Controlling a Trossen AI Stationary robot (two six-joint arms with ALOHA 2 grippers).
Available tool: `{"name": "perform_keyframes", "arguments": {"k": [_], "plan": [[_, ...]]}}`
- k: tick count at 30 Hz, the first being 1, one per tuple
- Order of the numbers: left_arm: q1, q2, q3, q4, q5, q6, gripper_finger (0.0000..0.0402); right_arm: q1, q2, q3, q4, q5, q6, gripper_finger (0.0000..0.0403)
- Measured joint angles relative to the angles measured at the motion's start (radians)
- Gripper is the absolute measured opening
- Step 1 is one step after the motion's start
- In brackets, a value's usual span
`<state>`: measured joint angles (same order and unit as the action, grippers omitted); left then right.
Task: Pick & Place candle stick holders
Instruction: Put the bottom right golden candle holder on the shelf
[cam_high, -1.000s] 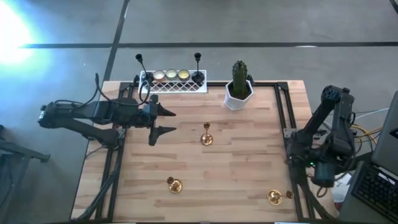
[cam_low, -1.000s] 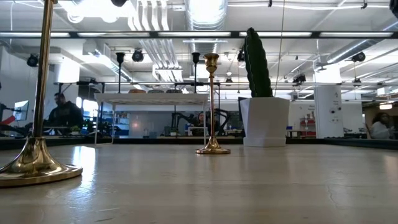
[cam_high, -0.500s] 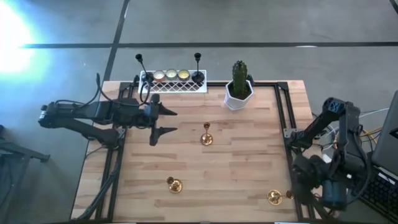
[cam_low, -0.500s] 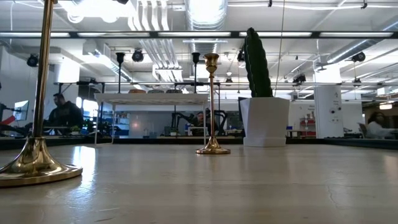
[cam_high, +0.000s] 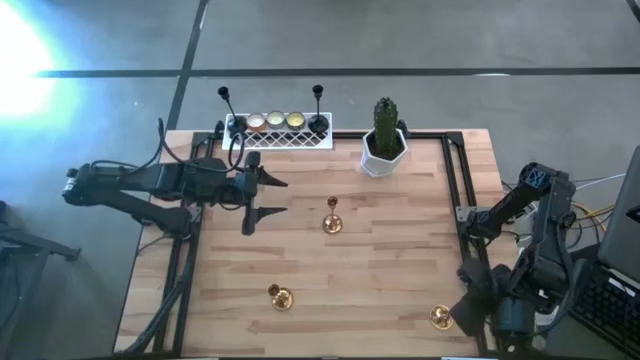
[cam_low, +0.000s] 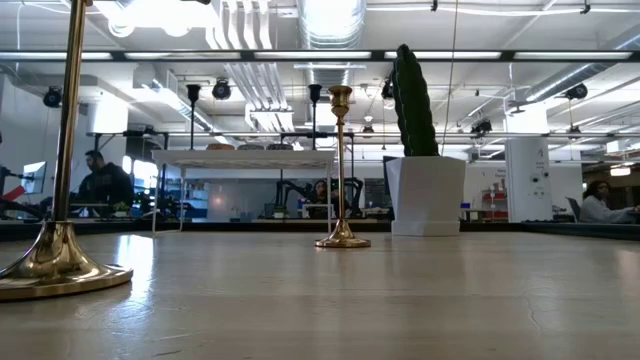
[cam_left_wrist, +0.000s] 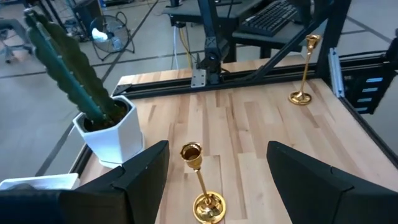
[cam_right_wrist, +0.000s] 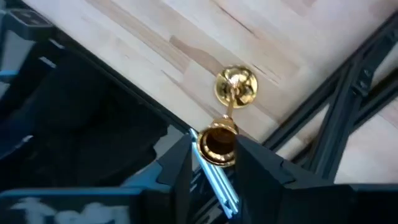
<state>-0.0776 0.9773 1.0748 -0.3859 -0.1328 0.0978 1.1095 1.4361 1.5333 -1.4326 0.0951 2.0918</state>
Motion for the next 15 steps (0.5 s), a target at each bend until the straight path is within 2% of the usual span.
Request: {"name": "perform_keyframes", "arguments": {"k": [8,15], "plan": [[0.000,0.001,0.000,-0.004,0.019,0.026,0.0275,-0.002,0.057,0.000,0.025,-0.051,0.004,0.0145],[0.000,0.001,0.000,-0.003,0.020,0.044,0.0275,-0.002,0.086,-0.001,0.027,-0.054,0.000,0.0137]]}}
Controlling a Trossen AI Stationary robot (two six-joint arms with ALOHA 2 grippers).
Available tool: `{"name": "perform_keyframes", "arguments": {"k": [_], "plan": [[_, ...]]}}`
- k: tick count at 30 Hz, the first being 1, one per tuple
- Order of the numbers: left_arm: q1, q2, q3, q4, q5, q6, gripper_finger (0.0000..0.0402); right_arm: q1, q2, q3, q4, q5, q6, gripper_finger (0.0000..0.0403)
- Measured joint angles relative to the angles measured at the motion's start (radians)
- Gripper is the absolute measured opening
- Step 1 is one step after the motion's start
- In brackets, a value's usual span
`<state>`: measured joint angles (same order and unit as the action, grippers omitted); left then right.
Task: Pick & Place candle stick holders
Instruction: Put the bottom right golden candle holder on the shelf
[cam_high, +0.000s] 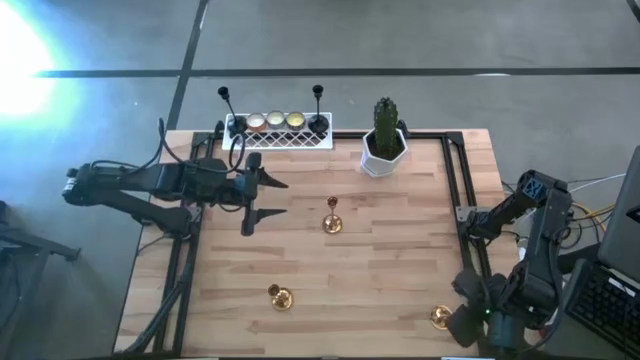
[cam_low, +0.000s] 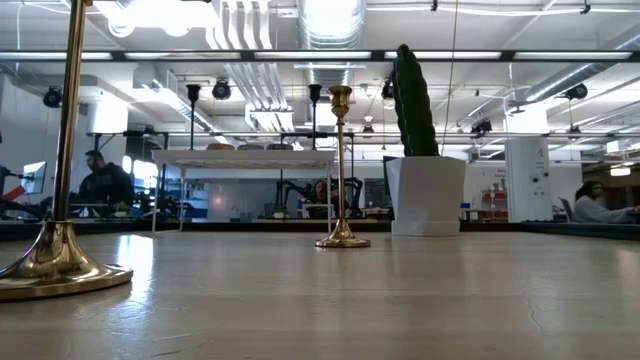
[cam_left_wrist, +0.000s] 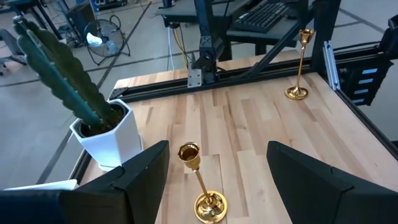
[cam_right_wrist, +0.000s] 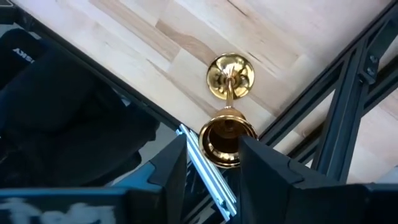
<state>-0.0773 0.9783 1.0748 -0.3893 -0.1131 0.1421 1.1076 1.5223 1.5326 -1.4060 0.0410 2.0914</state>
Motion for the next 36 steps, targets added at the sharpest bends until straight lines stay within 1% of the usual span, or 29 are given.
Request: {"name": "perform_keyframes", "arguments": {"k": [6,14,36], "plan": [[0.000,0.000,0.000,0.000,0.000,0.001,0.0275,0.000,0.000,0.000,-0.009,0.001,0.000,0.0128],[0.000,0.000,0.000,0.000,0.001,0.001,0.0275,0.000,-0.009,-0.001,-0.039,-0.021,0.000,0.0128],[0.000,0.000,0.000,-0.003,0.027,-0.006,0.0275,0.000,-0.010,-0.013,-0.060,-0.023,0.004,0.0127]]}}
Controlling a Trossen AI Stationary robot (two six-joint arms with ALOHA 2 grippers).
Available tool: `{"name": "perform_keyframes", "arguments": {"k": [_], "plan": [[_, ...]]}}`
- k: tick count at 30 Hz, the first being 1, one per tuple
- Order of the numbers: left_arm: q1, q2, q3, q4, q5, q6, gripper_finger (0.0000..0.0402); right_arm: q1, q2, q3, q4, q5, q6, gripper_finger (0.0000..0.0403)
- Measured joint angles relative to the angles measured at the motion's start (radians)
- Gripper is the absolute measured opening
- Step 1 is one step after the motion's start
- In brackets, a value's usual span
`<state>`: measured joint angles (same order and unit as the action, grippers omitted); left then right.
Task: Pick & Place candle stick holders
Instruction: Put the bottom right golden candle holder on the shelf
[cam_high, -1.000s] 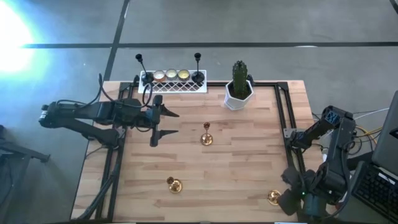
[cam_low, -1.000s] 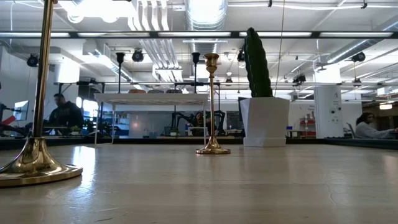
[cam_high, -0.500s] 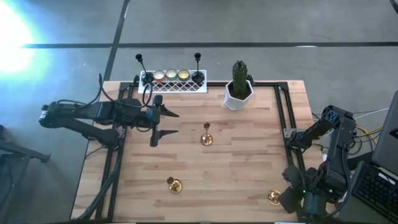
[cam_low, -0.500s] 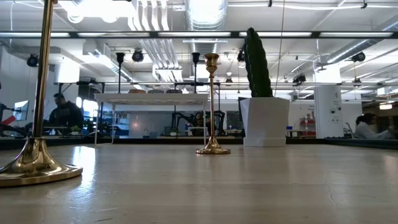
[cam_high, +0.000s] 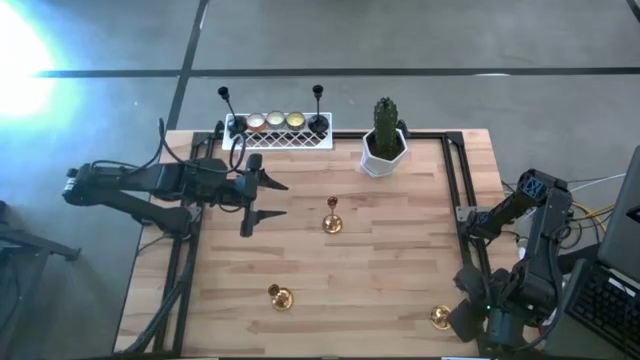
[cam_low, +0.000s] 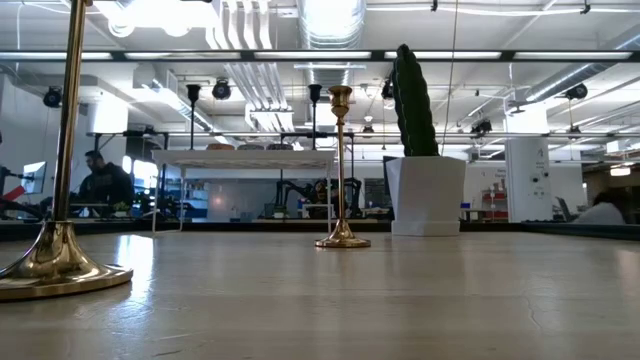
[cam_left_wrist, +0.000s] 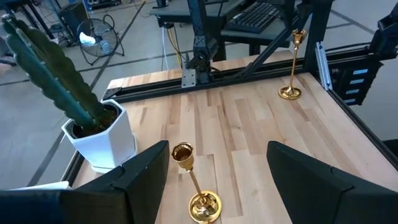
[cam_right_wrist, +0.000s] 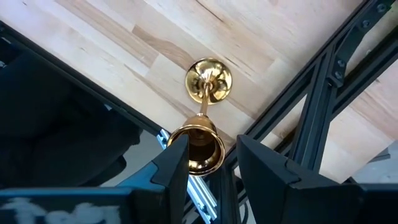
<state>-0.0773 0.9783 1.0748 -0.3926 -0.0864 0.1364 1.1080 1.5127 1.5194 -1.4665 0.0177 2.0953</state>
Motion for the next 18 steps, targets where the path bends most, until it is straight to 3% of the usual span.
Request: {"name": "perform_keyframes", "arguments": {"k": [18], "plan": [[0.000,0.000,0.000,-0.014,0.008,-0.008,0.0275,0.000,0.000,-0.065,0.050,-0.055,-0.008,0.0127]]}}
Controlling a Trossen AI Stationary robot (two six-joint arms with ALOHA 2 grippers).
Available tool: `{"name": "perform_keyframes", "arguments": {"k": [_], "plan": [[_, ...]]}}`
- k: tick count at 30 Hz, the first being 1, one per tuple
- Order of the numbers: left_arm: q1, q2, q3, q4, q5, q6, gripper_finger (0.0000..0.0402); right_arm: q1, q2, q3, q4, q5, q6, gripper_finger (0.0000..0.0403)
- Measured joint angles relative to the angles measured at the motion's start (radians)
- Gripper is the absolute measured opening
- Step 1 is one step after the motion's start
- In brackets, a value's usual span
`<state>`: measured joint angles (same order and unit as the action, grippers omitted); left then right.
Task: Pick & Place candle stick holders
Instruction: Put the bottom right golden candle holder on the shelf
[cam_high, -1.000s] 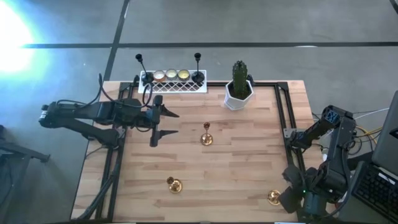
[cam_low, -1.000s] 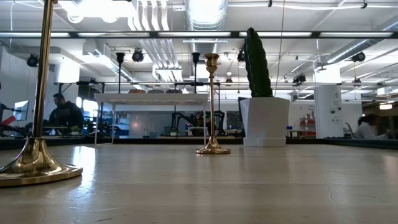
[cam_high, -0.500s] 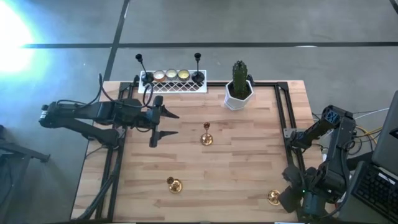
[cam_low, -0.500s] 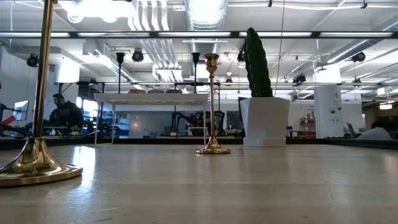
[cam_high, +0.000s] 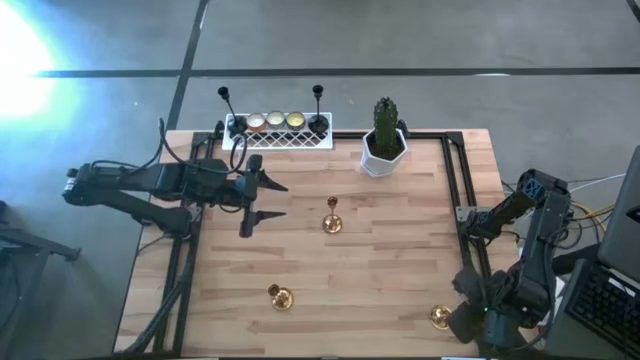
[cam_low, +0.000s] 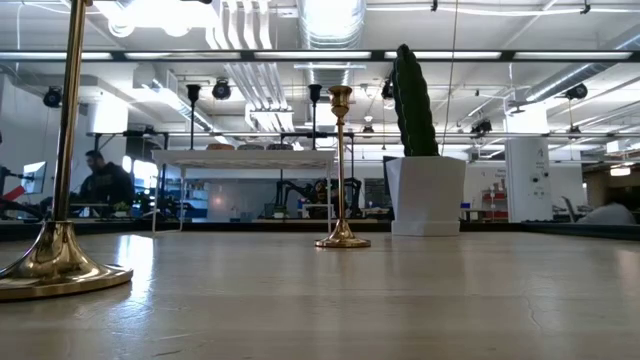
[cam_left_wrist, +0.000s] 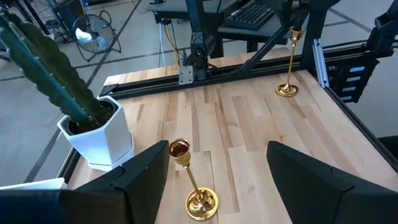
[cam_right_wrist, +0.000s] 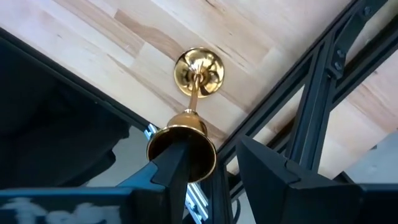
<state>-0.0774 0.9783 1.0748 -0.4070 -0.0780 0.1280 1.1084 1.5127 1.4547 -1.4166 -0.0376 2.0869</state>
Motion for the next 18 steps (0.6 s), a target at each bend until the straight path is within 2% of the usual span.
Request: {"name": "perform_keyframes", "arguments": {"k": [4,9,16,18], "plan": [[0.000,0.000,0.000,0.001,0.000,-0.008,0.0275,0.000,0.000,-0.003,0.021,0.002,-0.024,0.0101],[0.000,0.000,-0.002,0.002,0.005,-0.024,0.0275,0.000,0.000,-0.003,0.048,0.008,-0.053,0.0021],[0.001,0.000,-0.017,-0.001,0.006,-0.017,0.0275,-0.001,-0.001,-0.002,0.055,0.022,-0.086,0.0011],[0.001,-0.001,-0.017,0.000,0.005,-0.017,0.0275,-0.001,-0.004,-0.002,0.062,0.067,-0.124,0.0010]]}}
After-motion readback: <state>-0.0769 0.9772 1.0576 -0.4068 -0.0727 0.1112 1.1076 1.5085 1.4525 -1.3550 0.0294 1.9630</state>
